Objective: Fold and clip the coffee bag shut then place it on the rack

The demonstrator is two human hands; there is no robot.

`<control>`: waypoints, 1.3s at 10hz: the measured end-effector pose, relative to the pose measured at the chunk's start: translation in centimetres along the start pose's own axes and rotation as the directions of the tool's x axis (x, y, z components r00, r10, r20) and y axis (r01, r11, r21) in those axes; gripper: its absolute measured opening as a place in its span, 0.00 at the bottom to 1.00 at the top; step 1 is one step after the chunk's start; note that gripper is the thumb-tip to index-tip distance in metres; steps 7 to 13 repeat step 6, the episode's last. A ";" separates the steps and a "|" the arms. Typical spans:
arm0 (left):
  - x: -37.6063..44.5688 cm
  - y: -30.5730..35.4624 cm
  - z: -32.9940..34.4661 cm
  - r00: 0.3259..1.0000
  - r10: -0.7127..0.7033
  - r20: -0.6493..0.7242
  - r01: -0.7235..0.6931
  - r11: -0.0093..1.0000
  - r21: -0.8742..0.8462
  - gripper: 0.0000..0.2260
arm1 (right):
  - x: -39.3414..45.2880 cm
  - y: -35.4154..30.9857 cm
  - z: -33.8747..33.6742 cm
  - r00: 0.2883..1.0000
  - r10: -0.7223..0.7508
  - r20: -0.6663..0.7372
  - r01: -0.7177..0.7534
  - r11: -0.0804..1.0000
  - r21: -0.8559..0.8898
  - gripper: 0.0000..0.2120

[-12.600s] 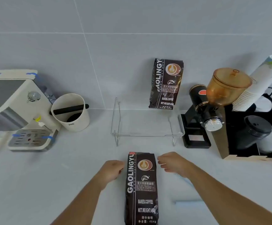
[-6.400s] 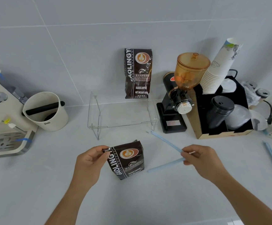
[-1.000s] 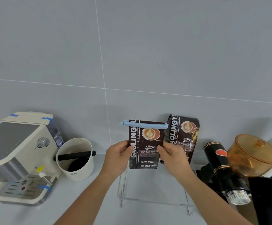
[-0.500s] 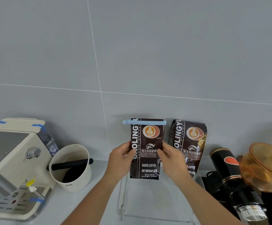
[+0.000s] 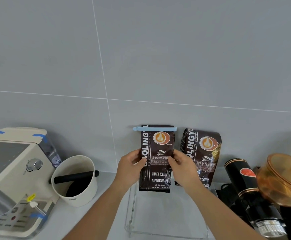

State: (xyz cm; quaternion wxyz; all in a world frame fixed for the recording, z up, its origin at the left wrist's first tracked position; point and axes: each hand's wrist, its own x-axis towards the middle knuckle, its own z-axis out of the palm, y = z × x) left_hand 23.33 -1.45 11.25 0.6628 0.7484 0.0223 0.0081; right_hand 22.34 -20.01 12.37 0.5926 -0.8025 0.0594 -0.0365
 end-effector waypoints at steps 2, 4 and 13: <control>-0.2 1.1 0.1 1.000 -0.010 -0.008 0.010 1.000 0.011 0.20 | 0.0 -0.5 -0.1 0.999 0.045 0.029 -0.045 0.999 -0.025 0.18; -0.8 2.6 -0.7 0.996 -0.085 0.028 0.087 0.995 -0.057 0.13 | -0.3 -1.5 -1.3 0.992 0.122 0.022 -0.124 0.984 0.131 0.16; -3.1 4.6 -3.0 0.985 -0.153 0.074 0.168 0.934 -0.315 0.07 | -2.4 -4.8 -4.1 0.984 0.102 0.144 -0.156 0.885 0.438 0.05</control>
